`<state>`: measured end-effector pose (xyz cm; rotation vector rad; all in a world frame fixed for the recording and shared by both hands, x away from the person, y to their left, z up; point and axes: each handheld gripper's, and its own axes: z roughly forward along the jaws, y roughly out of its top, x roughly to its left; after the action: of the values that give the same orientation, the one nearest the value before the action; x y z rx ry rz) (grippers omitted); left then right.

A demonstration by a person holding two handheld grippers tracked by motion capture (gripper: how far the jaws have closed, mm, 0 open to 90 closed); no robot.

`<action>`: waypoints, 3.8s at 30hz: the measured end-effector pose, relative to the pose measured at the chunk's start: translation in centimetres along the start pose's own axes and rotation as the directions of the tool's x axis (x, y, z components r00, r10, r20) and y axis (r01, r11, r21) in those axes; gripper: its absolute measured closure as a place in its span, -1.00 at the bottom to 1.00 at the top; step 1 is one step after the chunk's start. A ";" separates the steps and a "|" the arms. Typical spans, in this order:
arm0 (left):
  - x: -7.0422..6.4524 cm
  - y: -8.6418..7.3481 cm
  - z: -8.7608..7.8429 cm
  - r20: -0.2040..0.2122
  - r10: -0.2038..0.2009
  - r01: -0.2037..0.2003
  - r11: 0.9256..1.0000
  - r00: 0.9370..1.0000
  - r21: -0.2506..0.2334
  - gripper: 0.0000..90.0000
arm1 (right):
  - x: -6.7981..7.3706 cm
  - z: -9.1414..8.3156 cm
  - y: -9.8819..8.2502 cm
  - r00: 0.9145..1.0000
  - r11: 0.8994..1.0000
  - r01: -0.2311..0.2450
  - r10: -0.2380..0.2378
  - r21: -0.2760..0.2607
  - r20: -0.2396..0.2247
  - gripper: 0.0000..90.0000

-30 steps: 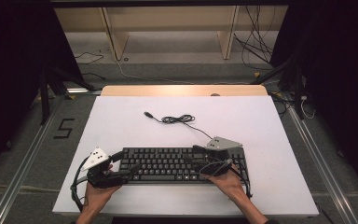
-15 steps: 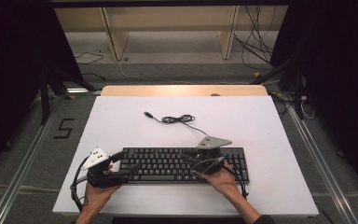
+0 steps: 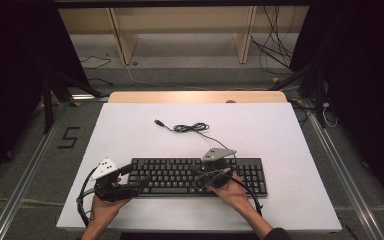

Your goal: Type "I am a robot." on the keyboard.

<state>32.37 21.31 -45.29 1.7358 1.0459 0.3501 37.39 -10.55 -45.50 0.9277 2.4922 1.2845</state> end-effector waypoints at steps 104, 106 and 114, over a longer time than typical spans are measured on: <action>1.2 0.0 -0.7 -0.056 -0.034 0.035 0.999 0.998 0.017 -0.51 | 1.4 -0.9 0.3 1.000 0.991 -0.021 0.023 -0.133 0.015 -0.28; 1.5 0.0 -0.7 -0.062 -0.040 0.042 0.999 0.997 0.019 -0.48 | 1.5 -1.0 0.3 1.000 0.990 -0.021 0.022 -0.137 0.010 -0.29; 2.3 -0.3 -0.9 -0.110 -0.066 0.073 0.995 0.992 0.061 -0.09 | 1.7 -1.1 0.3 1.000 0.989 -0.018 0.020 -0.146 0.007 -0.32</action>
<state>32.99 23.72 -45.71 1.7488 1.2050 0.3730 35.71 -10.11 -44.37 0.9222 2.3511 1.4428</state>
